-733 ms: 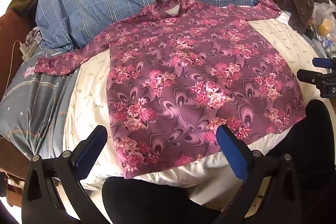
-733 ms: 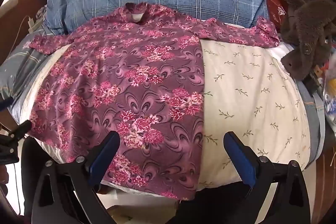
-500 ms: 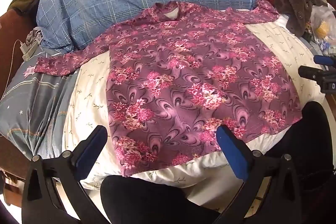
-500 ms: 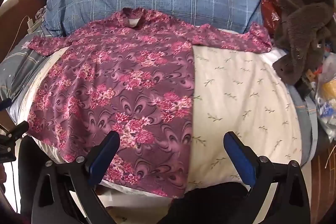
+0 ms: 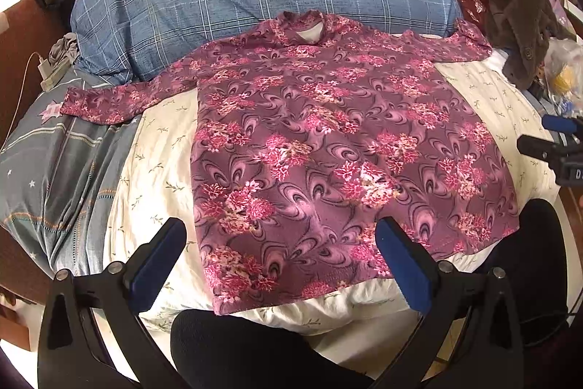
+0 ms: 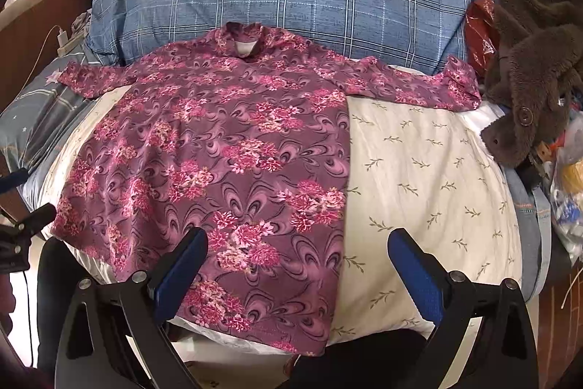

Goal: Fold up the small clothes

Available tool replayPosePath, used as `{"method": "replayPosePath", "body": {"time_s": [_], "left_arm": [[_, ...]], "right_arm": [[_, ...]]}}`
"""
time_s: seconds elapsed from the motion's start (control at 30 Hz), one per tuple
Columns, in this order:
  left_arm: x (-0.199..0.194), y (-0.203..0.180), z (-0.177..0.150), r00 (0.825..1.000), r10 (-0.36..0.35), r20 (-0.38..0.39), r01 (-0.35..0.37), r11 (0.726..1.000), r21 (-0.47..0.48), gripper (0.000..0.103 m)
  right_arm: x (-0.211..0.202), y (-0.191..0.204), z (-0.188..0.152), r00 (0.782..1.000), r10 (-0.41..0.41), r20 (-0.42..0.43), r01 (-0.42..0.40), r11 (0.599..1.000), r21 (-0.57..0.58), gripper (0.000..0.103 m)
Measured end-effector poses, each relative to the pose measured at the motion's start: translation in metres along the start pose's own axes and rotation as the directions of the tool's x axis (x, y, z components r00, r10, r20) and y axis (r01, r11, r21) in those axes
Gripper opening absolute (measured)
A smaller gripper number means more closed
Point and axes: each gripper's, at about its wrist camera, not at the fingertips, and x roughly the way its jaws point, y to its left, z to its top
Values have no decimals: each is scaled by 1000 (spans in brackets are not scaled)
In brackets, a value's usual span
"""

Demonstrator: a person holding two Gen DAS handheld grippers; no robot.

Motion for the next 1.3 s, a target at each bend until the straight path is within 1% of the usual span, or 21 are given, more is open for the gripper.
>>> {"method": "replayPosePath", "body": {"time_s": [0.17, 0.37, 0.53, 0.63, 0.73, 0.87, 0.97, 1.13, 1.3], "left_arm": [[5, 6, -1, 999, -45, -24, 44, 998, -34, 103], [6, 1, 1, 999, -38, -23, 37, 999, -18, 103], [11, 0, 3, 999, -39, -30, 38, 999, -12, 103], [16, -1, 5, 999, -36, -37, 35, 999, -7, 103], [16, 0, 6, 1000, -14, -27, 14, 1000, -12, 103], [17, 2, 9, 999, -39, -38, 38, 999, -27, 103], [18, -1, 12, 999, -31, -38, 31, 999, -25, 103], [20, -11, 14, 997, -74, -26, 73, 997, -36, 103], [21, -20, 17, 996, -87, -25, 86, 996, -19, 103]], "right_arm": [[7, -2, -4, 999, -3, -35, 3, 1000, -5, 100], [11, -5, -2, 999, 13, -42, -12, 1000, 19, 100], [15, -3, 2, 999, 15, -45, -15, 1000, 3, 100], [16, -4, 3, 999, 15, -31, -15, 1000, -6, 99], [18, -10, 4, 1000, 16, -16, -16, 1000, 20, 99], [22, -15, 4, 999, 36, -17, -35, 998, 42, 99], [23, -18, 3, 1000, 27, -11, -26, 999, 43, 99], [25, -23, -2, 1000, -1, -16, 2, 999, 33, 99], [27, -32, -5, 1000, -6, -29, 7, 999, 46, 99]]}}
